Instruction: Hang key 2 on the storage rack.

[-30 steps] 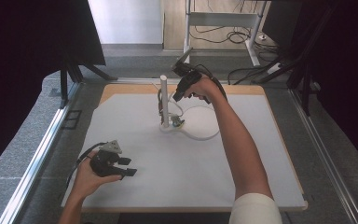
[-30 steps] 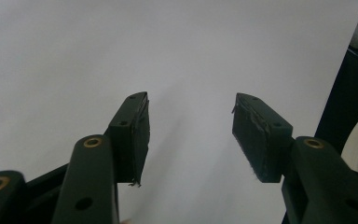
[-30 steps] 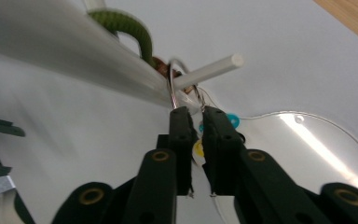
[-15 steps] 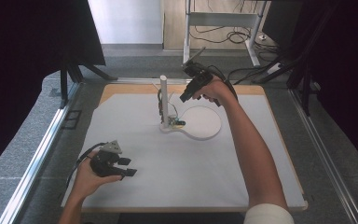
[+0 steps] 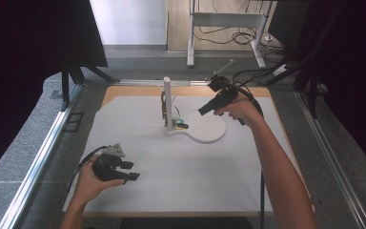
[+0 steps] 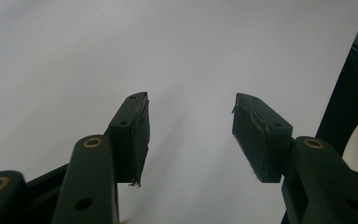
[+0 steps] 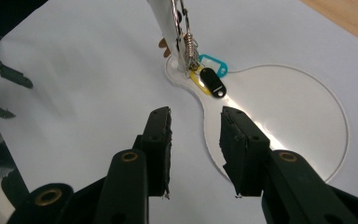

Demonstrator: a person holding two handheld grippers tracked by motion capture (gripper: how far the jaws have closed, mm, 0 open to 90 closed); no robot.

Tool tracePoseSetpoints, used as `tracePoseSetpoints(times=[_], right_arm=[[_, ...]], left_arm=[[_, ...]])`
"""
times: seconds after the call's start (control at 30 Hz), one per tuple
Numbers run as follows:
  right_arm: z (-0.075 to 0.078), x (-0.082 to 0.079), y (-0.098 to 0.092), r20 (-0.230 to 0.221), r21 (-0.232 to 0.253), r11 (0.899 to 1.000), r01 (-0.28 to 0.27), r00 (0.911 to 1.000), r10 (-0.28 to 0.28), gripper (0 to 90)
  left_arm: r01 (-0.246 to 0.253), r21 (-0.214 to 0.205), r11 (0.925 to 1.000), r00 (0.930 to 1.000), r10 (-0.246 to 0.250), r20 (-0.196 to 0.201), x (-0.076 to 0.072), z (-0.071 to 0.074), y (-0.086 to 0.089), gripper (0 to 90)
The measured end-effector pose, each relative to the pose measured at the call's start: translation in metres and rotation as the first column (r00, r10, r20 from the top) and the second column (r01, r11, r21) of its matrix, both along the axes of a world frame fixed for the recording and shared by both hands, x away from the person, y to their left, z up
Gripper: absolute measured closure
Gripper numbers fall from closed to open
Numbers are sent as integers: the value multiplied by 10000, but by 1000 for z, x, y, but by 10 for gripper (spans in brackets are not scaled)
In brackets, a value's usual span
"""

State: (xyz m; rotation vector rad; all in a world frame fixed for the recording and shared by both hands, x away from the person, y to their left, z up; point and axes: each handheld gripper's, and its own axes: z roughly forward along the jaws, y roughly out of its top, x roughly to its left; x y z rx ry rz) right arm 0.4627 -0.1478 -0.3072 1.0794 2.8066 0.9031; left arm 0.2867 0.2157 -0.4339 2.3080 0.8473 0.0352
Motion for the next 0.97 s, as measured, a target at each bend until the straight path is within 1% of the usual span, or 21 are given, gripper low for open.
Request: tracePoseSetpoints(times=[0.07,0.13,0.23,0.27,0.4,0.47,0.5,0.57,0.67,0.7,0.77,0.87,0.9,0.97], right_arm=[[-6,-9,-8,95,72,10000,-43,9999,42,611],[-12,-17,-15,126,157,9998,-107,9999,105,601],[-25,-30,-26,126,296,9995,-143,9998,139,578],[-31,-36,-31,204,319,9993,-184,9996,177,571],[-49,-51,-45,377,327,9995,-19,9993,7,547],[-60,-57,-50,436,321,9994,126,9989,-140,542],[-64,-58,-51,391,302,9994,142,9991,-154,538],[-72,-61,-55,377,175,9997,186,9991,-193,531],[-77,-62,-59,388,168,9993,339,9986,-346,520],[-77,-63,-59,463,140,9993,349,9983,-355,517],[-76,-65,-60,524,300,9989,350,9980,-365,500],[-79,-70,-62,850,406,9984,400,9954,-434,460],[-81,-73,-65,920,449,9979,471,9944,-511,446],[-90,-78,-72,1075,460,9953,855,9901,-901,429]], left_arm=[[63,-73,10000,10000,-63,14,0,1,1,466],[-6,-76,10000,10000,6,17,0,1,2,466],[-20,-18,10000,10000,20,24,0,1,3,466],[-2,0,10000,10000,2,20,0,1,3,466],[6,39,10000,10000,-6,-19,0,0,1,465],[-36,9,10000,10000,36,-20,0,0,1,465],[-45,-4,10000,10000,45,-9,0,-1,0,465],[-46,-19,10000,10000,46,-6,0,-1,0,464],[-37,27,10000,10000,37,-22,1,-1,0,464],[-36,31,10000,10000,36,-22,1,-1,0,463],[-35,17,10000,10000,35,8,1,-1,0,462],[-84,-25,10000,9999,84,68,1,-1,1,460],[-106,-45,9999,9999,107,90,1,-1,1,460],[-83,9,10000,9999,83,135,1,0,2,459]])
